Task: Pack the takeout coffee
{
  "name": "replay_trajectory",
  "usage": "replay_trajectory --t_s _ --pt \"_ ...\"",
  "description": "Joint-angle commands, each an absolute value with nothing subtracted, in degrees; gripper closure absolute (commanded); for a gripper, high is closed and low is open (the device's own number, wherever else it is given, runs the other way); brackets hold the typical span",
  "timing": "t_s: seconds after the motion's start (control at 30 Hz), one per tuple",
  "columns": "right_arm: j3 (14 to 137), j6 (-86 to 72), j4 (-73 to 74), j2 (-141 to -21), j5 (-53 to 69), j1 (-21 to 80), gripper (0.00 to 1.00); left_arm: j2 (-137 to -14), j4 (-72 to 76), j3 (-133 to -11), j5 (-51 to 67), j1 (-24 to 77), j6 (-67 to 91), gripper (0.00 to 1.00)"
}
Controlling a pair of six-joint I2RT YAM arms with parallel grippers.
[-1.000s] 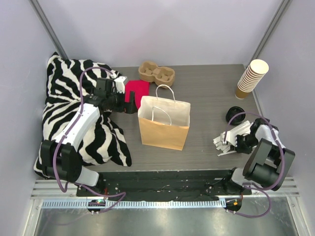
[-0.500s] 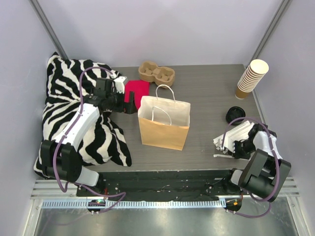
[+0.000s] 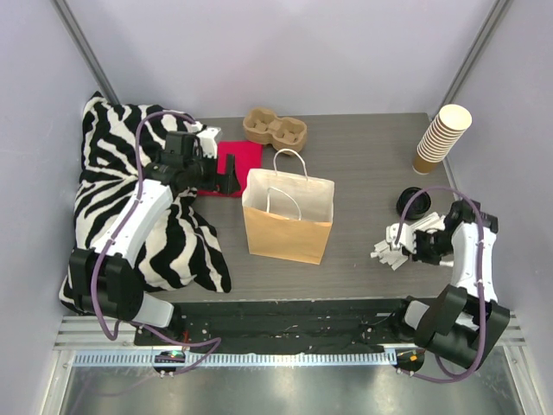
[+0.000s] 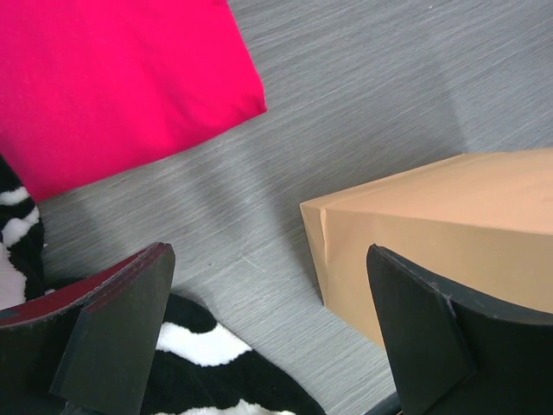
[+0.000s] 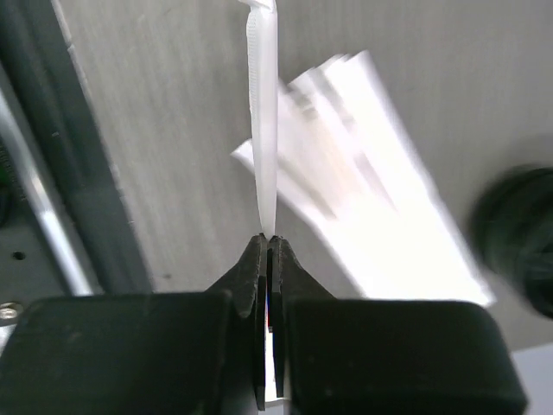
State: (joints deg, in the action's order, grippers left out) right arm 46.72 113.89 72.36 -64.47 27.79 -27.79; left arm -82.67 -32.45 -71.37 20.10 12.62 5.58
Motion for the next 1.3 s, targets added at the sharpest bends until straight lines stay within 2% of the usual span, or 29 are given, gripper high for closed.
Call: replay_trajectory --t_s 0.0,0.03,0.1,0.13,0.27,0.37,0.5,0.7,0.8,1.07,1.27 --pt "58.06 129.86 70.77 -63.37 37.96 -21.03 0.99 -80.16 -31.55 -75.14 20.57 12.22 5.54 0.01" --pt "59.75 117.37 67.88 -63.80 38.32 -18.92 0.99 -80.24 -31.64 -75.67 20.22 12.22 5.45 0.01" --pt "65.26 105.35 57.52 -65.03 37.45 -12.41 0.99 -80.85 -31.81 -77.33 20.04 11.78 5.54 0.00" --pt "67.39 93.02 54.44 -66.87 36.57 -10.48 0.99 -81.21 -31.99 -78.13 19.69 11.60 5.71 0.00" --pt "78.55 69.96 42.23 -71.79 32.53 -4.32 0.99 -83.84 -33.22 -83.57 23.61 6.53 8.86 0.00" --pt "84.71 58.15 35.28 -73.38 28.66 -0.54 0.99 -86.04 -31.21 -88.23 32.39 1.52 13.86 0.00" --pt "97.77 45.14 32.34 -77.50 24.53 4.64 0.99 -87.71 -27.78 -94.46 38.48 0.26 17.84 0.00" --pt "116.85 30.88 39.72 -84.36 26.45 11.33 0.99 -89.82 -23.47 -98.17 40.78 0.26 22.67 0.00" --pt "121.01 24.89 40.96 -85.16 28.56 15.63 0.99 -89.48 -23.38 -97.47 40.52 0.26 22.94 0.00" --pt "120.50 14.07 38.15 -85.08 35.93 25.74 0.99 -86.84 -21.97 -95.27 40.08 0.26 23.47 0.00" --pt "109.00 16.25 32.96 -81.83 37.18 31.19 0.99 -84.29 -22.24 -92.56 39.29 0.26 23.29 0.00"
